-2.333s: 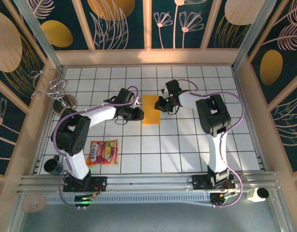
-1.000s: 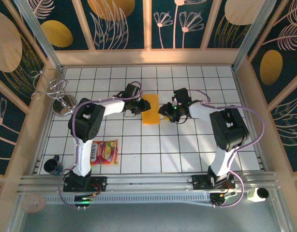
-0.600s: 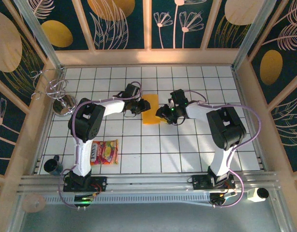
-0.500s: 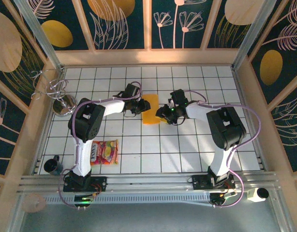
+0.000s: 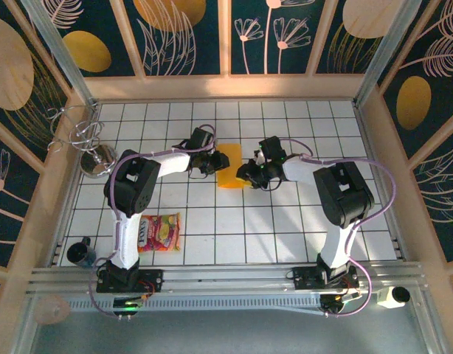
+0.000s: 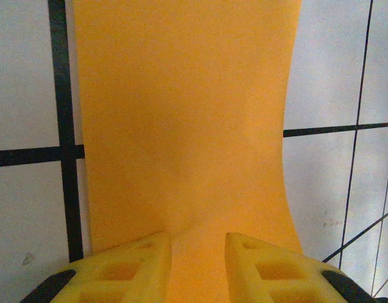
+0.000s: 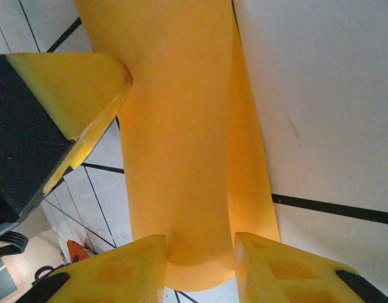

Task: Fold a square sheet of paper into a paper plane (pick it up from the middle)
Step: Fold the triangle a second time at the center of the table.

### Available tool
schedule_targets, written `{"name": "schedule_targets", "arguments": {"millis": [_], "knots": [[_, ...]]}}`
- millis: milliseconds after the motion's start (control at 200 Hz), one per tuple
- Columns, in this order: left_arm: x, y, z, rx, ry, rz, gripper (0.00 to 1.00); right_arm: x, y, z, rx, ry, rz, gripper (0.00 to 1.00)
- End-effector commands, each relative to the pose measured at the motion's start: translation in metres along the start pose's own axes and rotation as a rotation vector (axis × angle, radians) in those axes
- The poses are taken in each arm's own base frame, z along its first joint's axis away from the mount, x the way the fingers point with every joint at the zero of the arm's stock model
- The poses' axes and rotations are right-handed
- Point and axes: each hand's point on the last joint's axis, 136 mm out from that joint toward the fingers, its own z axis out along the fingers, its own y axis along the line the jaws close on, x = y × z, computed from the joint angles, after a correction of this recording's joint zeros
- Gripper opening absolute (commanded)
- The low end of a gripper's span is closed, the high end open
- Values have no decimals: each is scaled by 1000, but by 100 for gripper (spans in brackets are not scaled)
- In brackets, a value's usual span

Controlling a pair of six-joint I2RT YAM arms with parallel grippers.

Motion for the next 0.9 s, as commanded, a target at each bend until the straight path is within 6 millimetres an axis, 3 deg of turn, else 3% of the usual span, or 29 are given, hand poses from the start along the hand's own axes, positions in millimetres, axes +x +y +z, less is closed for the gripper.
{"name": "schedule_targets", "arguments": {"millis": [0, 265, 561, 896], "knots": [[16, 29, 7, -84, 44, -43, 29, -3, 16, -3, -56, -19, -16, 33], [16, 29, 7, -84, 43, -42, 29, -7, 14, 4, -60, -28, -19, 40], [15, 27, 6, -82, 39, -38, 29, -32, 9, 8, -64, -62, -39, 45], [13, 26, 5, -81, 34, -40, 29, -18, 16, 3, -124, -22, -46, 39]]}}
